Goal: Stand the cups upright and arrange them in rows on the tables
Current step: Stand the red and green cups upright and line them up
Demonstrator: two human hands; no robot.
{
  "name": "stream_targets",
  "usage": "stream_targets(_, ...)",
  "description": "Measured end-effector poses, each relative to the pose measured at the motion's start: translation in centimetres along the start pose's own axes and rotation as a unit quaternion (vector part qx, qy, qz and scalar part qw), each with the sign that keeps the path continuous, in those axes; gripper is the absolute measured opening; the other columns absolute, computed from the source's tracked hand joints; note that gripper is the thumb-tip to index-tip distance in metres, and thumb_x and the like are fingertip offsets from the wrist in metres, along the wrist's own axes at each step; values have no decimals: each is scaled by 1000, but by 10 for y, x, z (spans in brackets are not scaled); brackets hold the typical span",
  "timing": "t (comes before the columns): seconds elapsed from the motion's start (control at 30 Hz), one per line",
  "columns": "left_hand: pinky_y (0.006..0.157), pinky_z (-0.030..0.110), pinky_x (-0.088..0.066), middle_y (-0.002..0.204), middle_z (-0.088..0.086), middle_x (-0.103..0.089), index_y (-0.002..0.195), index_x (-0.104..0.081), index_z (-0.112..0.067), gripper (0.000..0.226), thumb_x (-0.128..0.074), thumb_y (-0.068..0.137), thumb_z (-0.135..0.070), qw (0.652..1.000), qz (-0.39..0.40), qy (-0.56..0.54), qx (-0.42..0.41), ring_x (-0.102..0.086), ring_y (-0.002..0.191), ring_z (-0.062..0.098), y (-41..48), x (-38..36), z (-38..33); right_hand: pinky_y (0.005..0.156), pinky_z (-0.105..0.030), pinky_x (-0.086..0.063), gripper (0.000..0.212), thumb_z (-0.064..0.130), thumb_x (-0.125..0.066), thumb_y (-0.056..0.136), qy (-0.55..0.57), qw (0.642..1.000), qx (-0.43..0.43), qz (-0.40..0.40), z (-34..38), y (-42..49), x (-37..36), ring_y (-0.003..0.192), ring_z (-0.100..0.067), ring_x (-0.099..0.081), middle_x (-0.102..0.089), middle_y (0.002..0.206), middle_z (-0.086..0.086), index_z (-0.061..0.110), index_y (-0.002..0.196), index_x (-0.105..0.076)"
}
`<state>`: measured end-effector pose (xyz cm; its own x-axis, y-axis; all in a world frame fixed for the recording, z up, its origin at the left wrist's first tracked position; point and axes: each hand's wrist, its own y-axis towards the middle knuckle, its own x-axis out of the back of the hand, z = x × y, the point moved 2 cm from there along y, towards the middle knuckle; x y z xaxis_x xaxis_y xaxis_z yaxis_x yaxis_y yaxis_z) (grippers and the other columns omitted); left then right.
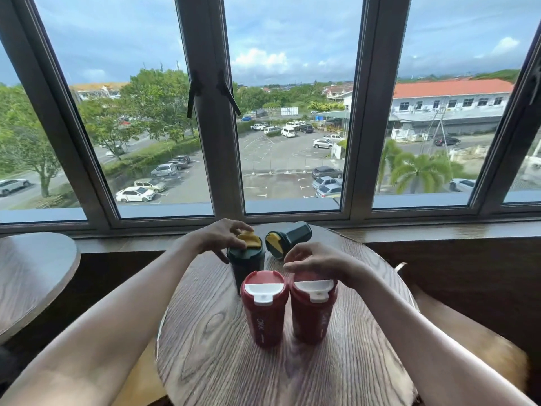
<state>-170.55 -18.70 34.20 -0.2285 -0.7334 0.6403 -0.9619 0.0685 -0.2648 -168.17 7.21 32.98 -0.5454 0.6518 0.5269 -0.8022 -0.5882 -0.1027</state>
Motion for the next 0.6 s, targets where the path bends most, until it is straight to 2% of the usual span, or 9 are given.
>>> stream_targets(0.13, 56, 35, -62, 121, 11, -49, 117, -59, -22, 39, -74, 84, -9, 999, 7, 33, -29, -57, 104, 31, 1, 2, -1, 77, -20, -47, 49, 21, -71, 72, 72, 994, -44, 64, -20, -14, 10, 95, -14, -64, -68, 108, -4, 10, 119, -64)
stream_targets(0.2, 55, 34, -62, 114, 10, -52, 116, -60, -17, 38, -76, 82, -9, 998, -9, 51, -47, -60, 95, 27, -1, 1, -3, 77, -23, -49, 43, 16, -69, 75, 122, 989, -60, 64, -32, -16, 10, 94, -16, -64, -69, 107, -6, 9, 118, -64)
stream_targets(0.3, 55, 29, -62, 110, 8, -55, 115, -61, -16, 38, -77, 81, -12, 992, -37, 98, -77, -61, 98, 28, -4, -4, -8, 73, -22, -51, 40, 11, -68, 78, 181, 979, -71, 58, -40, -16, 7, 91, -14, -67, -70, 105, -7, 6, 118, -65)
stream_targets(0.4, 56, 25, -60, 108, 9, -56, 121, -62, -11, 43, -77, 81, -12, 987, -50, 115, -102, -60, 100, 29, -5, -8, -12, 78, -26, -50, 37, 12, -68, 77, 213, 973, -72, 56, -45, -14, 3, 94, -18, -67, -72, 104, -8, 7, 113, -67)
stream_targets(0.5, 63, 35, -63, 112, 14, -57, 125, -62, -8, 46, -77, 82, -10, 987, -42, 104, -114, -61, 102, 31, -5, -12, -15, 83, -30, -49, 30, 5, -64, 84, 225, 970, -78, 48, -50, -13, 3, 97, -22, -65, -71, 105, -10, 6, 115, -66)
stream_targets(0.6, 74, 42, -63, 117, 20, -58, 124, -63, -8, 45, -77, 82, -12, 986, -29, 111, -119, -61, 107, 35, -6, -16, -17, 81, -30, -49, 31, 3, -63, 85, 233, 968, -80, 43, -51, -12, 2, 95, -21, -65, -71, 103, -9, 5, 115, -66)
